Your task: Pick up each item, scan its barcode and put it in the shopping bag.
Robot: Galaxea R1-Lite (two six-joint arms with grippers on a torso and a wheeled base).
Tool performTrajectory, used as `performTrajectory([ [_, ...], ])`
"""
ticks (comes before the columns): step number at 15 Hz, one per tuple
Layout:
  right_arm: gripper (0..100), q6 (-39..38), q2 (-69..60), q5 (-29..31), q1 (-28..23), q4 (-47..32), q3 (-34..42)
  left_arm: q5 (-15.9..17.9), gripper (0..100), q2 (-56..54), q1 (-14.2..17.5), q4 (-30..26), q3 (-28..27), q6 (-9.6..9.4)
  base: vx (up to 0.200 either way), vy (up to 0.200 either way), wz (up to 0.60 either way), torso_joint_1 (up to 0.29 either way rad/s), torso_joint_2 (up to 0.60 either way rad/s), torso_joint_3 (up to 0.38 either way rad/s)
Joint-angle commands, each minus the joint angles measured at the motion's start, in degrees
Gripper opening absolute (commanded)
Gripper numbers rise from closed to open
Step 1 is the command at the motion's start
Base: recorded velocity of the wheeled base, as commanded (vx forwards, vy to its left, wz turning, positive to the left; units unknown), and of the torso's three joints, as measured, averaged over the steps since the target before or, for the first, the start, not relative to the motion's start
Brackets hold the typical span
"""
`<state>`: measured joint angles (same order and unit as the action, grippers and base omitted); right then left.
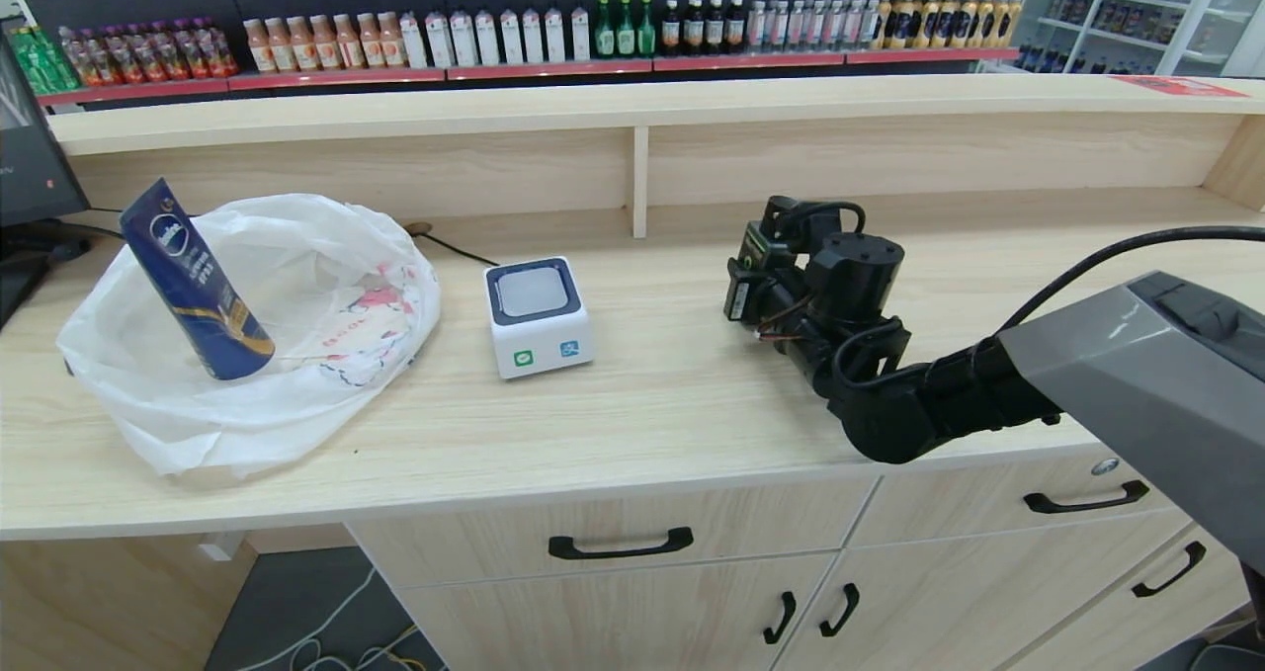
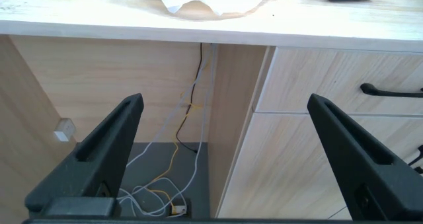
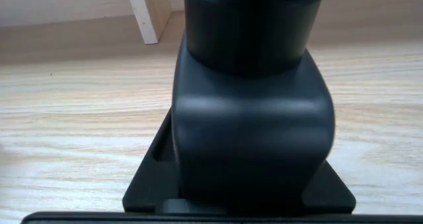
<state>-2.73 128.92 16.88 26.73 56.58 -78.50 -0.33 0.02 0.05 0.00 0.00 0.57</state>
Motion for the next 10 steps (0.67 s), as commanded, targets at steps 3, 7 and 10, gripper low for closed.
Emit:
performTrajectory([
  [3, 0, 0.09, -0.33, -0.01, 0.07, 0.73, 0.18, -0.02, 100, -0.02, 0.04, 0.00, 0.00, 0.04, 0.000, 0.000, 0.00, 0.000, 0.00, 0.000],
  [7, 0, 0.27, -2.35, 0.87, 0.78, 0.90, 1.77, -0.02, 100, -0.02, 0.04, 0.00, 0.00, 0.04, 0.000, 0.000, 0.00, 0.000, 0.00, 0.000],
  [10, 0, 0.80, -6.84, 1.57, 2.53, 0.90, 6.34, -0.02, 100, -0.02, 0.04, 0.00, 0.00, -0.05, 0.000, 0.000, 0.00, 0.000, 0.00, 0.000],
])
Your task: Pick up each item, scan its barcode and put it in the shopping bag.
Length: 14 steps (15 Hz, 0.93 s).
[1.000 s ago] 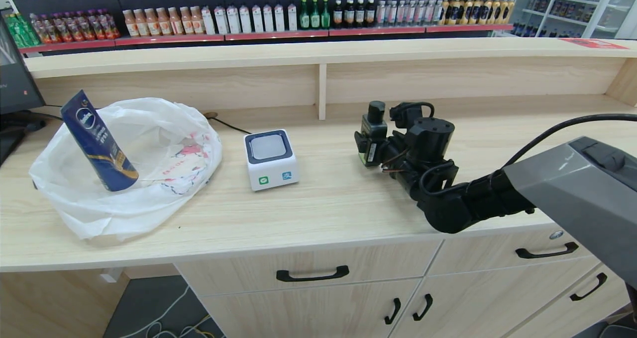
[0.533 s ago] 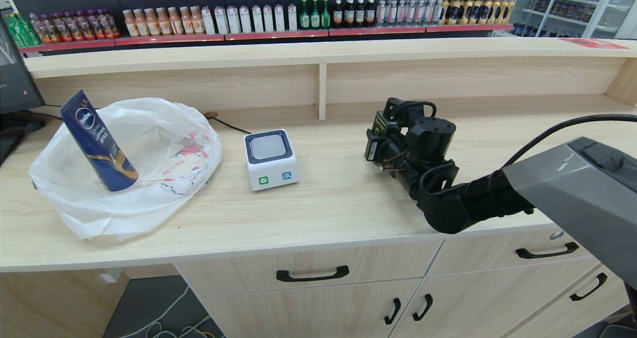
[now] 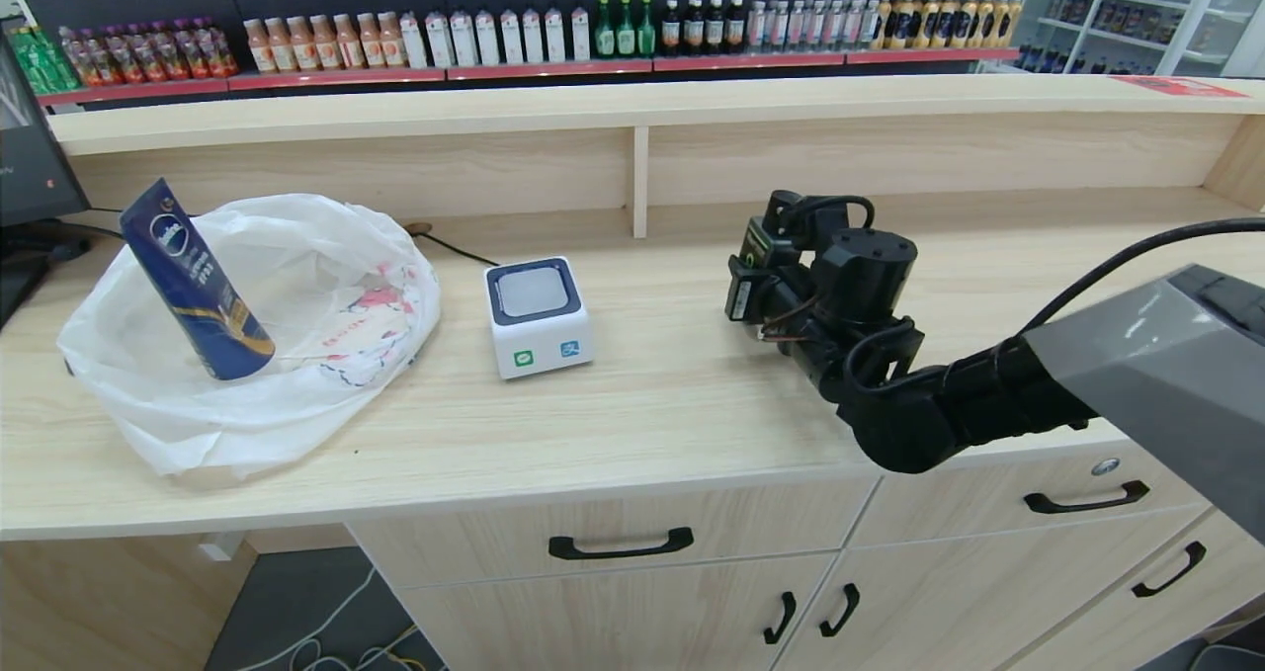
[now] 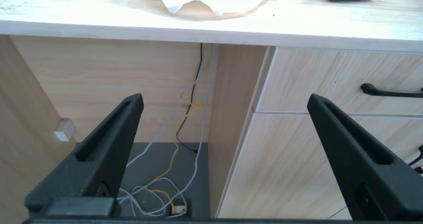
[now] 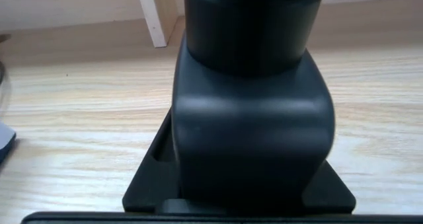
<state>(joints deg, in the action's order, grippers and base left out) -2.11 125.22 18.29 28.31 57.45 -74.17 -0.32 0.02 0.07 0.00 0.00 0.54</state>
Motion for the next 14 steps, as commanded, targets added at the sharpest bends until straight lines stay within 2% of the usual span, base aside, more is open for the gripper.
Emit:
performTrajectory([
  [1, 0, 0.35, -4.99, 1.31, 2.02, 0.38, 3.94, -0.03, 100, -0.02, 0.01, 0.00, 0.00, -0.01, 0.000, 0.000, 0.00, 0.000, 0.00, 0.000],
  [2, 0, 0.35, -4.99, 1.31, 2.02, 0.38, 3.94, -0.03, 100, -0.02, 0.01, 0.00, 0.00, -0.01, 0.000, 0.000, 0.00, 0.000, 0.00, 0.000],
  [4, 0, 1.67, -9.82, 2.98, 4.56, 3.28, 10.36, -0.03, 100, -0.02, 0.01, 0.00, 0.00, -0.01, 0.000, 0.000, 0.00, 0.000, 0.00, 0.000],
  [8, 0, 5.89, -20.02, 6.59, 8.96, 12.07, 26.36, -0.03, 100, -0.02, 0.01, 0.00, 0.00, -0.01, 0.000, 0.000, 0.00, 0.000, 0.00, 0.000],
  [12, 0, 8.00, -30.48, 8.61, 12.21, 14.44, 39.71, -0.03, 100, -0.02, 0.01, 0.00, 0.00, 0.08, 0.000, 0.000, 0.00, 0.000, 0.00, 0.000],
  [13, 0, 9.32, -36.10, 8.34, 13.00, 14.97, 46.48, -0.03, 100, -0.02, 0.01, 0.00, 0.00, 0.08, 0.000, 0.000, 0.00, 0.000, 0.00, 0.000],
  [14, 0, 9.58, -39.18, 8.26, 13.88, 15.06, 49.82, -0.03, 100, -0.02, 0.01, 0.00, 0.00, 0.08, 0.000, 0.000, 0.00, 0.000, 0.00, 0.000],
])
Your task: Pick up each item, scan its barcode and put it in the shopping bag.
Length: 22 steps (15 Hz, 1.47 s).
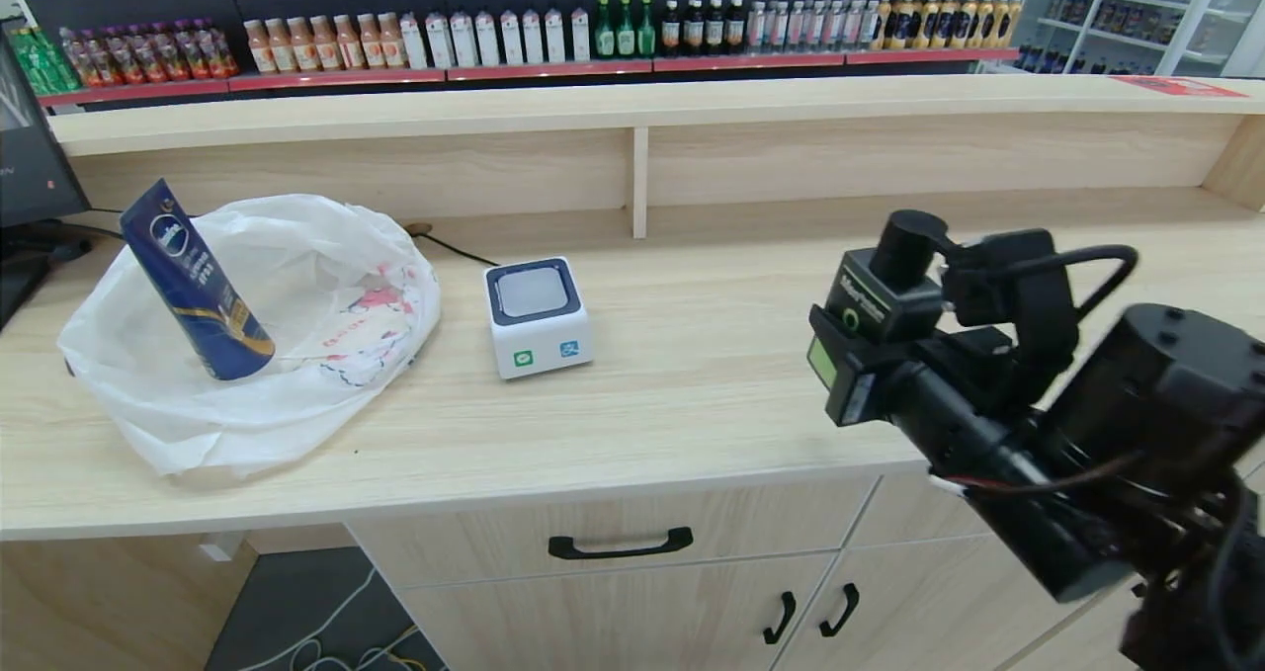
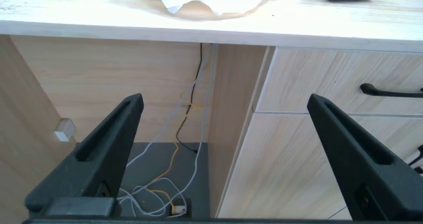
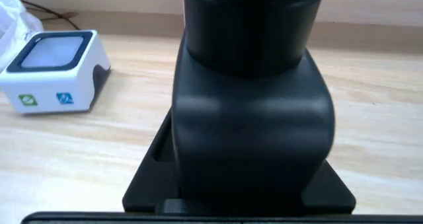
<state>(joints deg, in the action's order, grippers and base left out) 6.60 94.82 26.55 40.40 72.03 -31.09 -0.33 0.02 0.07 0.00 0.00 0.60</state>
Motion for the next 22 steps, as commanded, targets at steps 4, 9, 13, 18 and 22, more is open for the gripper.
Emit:
performTrajectory([
  [4, 0, 0.44, -12.03, -0.10, 7.24, 0.56, 9.03, -0.02, 100, -0.02, 0.01, 0.00, 0.00, 0.02, 0.000, 0.000, 0.00, 0.000, 0.00, 0.000],
  [9, 0, -0.44, -11.94, -0.54, 17.08, 5.40, 13.33, -0.02, 100, -0.02, 0.01, 0.00, 0.00, 0.02, 0.000, 0.000, 0.00, 0.000, 0.00, 0.000],
  [13, 0, 6.68, -11.85, -3.35, 23.58, 9.26, 14.21, -0.02, 100, -0.02, 0.01, 0.00, 0.00, 0.02, 0.000, 0.000, 0.00, 0.000, 0.00, 0.000],
  [18, 0, 28.03, -11.59, -6.16, 27.80, 13.75, 11.13, -0.02, 100, -0.02, 0.01, 0.00, 0.00, 0.02, 0.000, 0.000, 0.00, 0.000, 0.00, 0.000],
  [22, 0, 44.65, -9.56, -9.24, 28.51, 13.66, 11.13, -0.02, 100, -0.02, 0.01, 0.00, 0.00, 0.02, 0.000, 0.000, 0.00, 0.000, 0.00, 0.000],
])
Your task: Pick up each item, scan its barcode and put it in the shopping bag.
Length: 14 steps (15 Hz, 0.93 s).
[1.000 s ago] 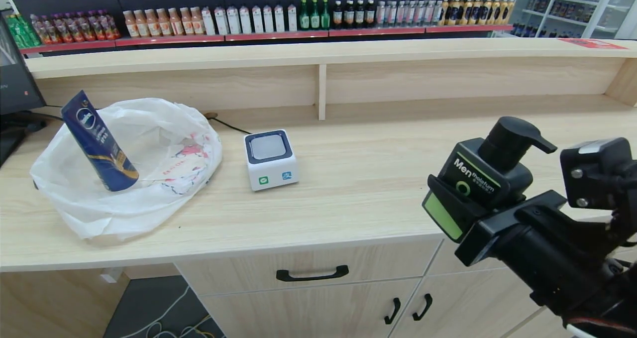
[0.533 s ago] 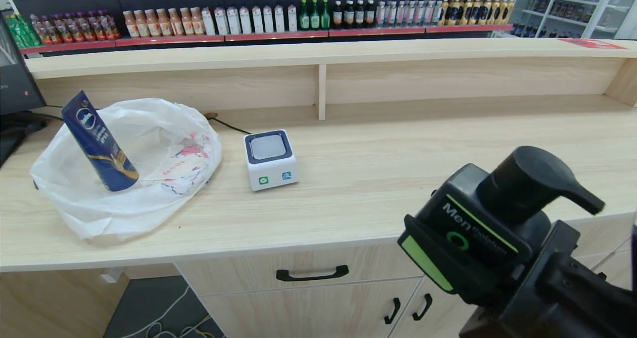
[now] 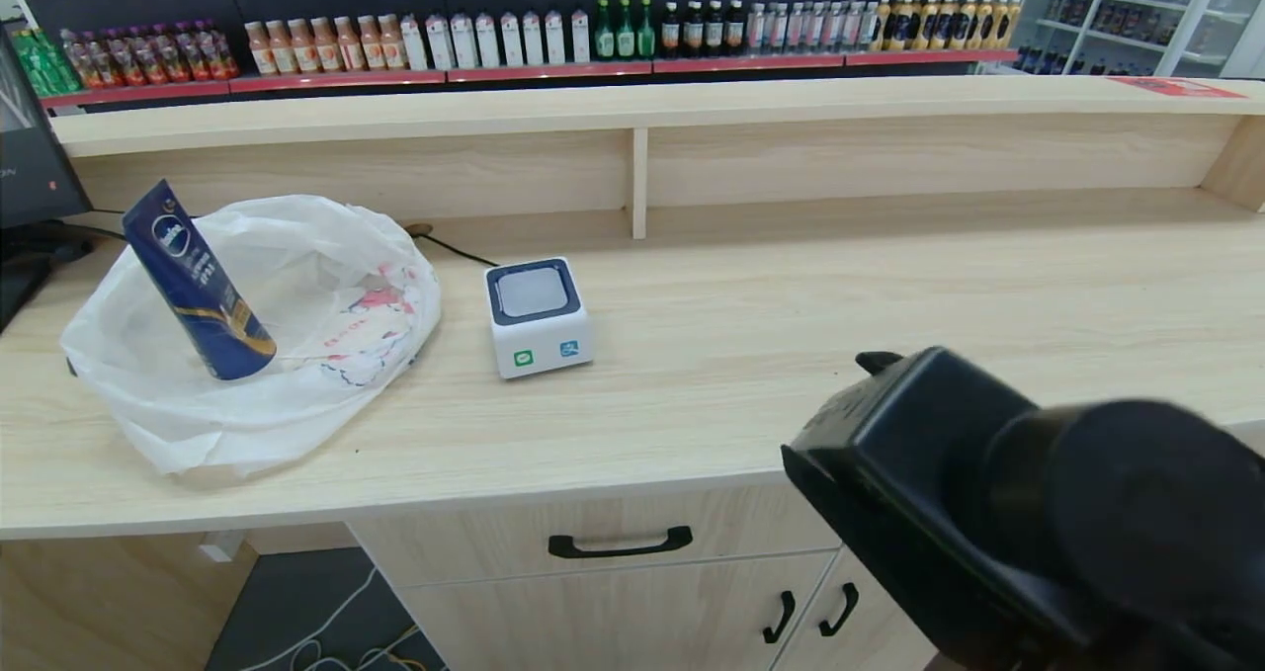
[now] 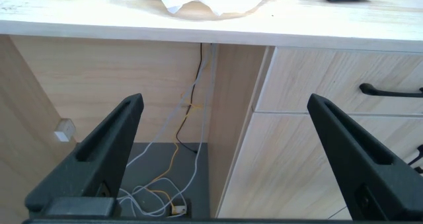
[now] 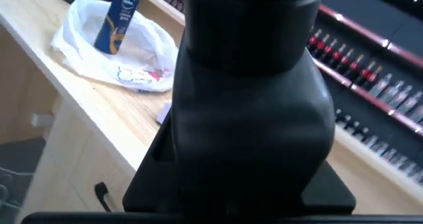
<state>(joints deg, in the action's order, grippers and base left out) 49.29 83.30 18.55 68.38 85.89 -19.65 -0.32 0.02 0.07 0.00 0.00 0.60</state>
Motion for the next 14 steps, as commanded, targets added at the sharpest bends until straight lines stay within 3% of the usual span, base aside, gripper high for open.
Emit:
performTrajectory([
  [1, 0, 4.50, 4.06, -2.56, 0.35, -0.11, -1.44, -0.03, 100, -0.02, 0.01, 0.00, 0.00, 0.02, 0.000, 0.000, 0.00, 0.000, 0.00, 0.000],
  [7, 0, 17.33, 12.59, -6.16, 0.27, 0.24, -6.10, -0.03, 100, -0.02, 0.01, 0.00, 0.00, 0.02, 0.000, 0.000, 0.00, 0.000, 0.00, 0.000],
  [10, 0, 24.45, 13.03, -6.78, 0.27, 0.24, -4.17, -0.03, 100, -0.02, 0.01, 0.00, 0.00, 0.02, 0.000, 0.000, 0.00, 0.000, 0.00, 0.000],
  [14, 0, 27.79, 13.21, -7.13, 0.27, 4.11, 0.14, -0.03, 100, -0.02, 0.01, 0.00, 0.00, 0.02, 0.000, 0.000, 0.00, 0.000, 0.00, 0.000],
])
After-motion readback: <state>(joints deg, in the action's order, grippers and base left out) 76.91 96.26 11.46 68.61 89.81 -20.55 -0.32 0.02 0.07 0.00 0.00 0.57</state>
